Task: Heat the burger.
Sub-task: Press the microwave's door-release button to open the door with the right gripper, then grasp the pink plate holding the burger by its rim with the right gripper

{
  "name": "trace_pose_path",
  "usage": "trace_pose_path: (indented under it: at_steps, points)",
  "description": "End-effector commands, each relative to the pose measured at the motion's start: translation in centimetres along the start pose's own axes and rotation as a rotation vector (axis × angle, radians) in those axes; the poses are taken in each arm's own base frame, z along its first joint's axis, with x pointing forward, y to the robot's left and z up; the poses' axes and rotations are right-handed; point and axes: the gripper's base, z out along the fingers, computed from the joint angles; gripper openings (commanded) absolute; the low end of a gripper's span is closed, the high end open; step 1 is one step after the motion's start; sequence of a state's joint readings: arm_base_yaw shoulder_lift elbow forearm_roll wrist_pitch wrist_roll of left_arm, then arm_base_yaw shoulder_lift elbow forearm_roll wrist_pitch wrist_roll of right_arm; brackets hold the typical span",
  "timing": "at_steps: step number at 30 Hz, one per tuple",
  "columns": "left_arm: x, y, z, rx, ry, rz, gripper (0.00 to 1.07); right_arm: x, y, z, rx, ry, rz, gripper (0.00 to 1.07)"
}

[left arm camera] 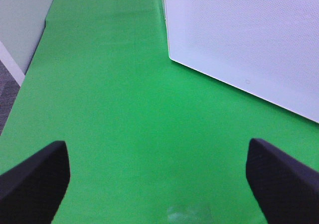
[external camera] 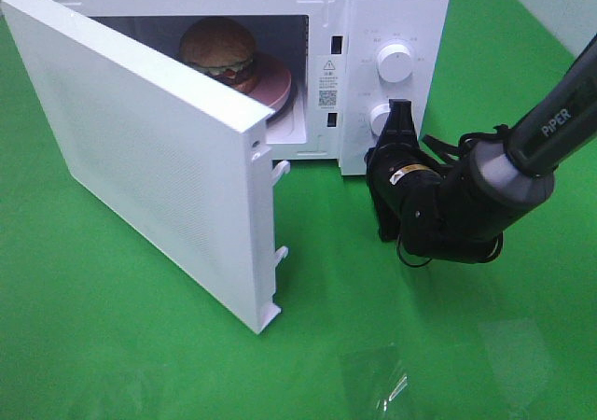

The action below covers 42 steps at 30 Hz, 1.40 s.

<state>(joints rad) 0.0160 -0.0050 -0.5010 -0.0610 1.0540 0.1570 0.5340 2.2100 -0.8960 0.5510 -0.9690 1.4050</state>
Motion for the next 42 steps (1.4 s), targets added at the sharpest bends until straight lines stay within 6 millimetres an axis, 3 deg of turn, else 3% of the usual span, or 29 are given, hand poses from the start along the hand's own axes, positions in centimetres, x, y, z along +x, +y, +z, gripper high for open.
trace_pose_path:
  at_steps: [1, 19, 27, 33, 39, 42]
  points:
    - [0.0, 0.0, -0.2, -0.006, -0.031, -0.008, 0.88, -0.2, 4.7, 1.1, -0.293, -0.008, 0.03, 0.0]
    - [0.0, 0.0, -0.2, -0.006, -0.031, -0.008, 0.88, 1.2, 2.3, -2.9, -0.07, 0.116, 0.036, 0.0]
    - [0.0, 0.0, -0.2, -0.006, -0.031, -0.008, 0.88, 0.9, 2.2, -4.2, 0.022, 0.143, 0.011, 0.0]
    - [0.0, 0.0, -0.2, -0.006, -0.031, -0.008, 0.88, 1.4, 3.1, -5.5, 0.112, 0.234, -0.122, 0.0]
    - [0.0, 0.0, -0.2, -0.006, -0.031, -0.008, 0.88, 1.8, 4.7, -7.2, 0.184, 0.344, -0.438, 0.01]
    - [0.0, 0.0, -0.2, -0.006, -0.031, -0.008, 0.88, 1.8, 4.8, -7.3, 0.191, 0.356, -0.487, 0.01]
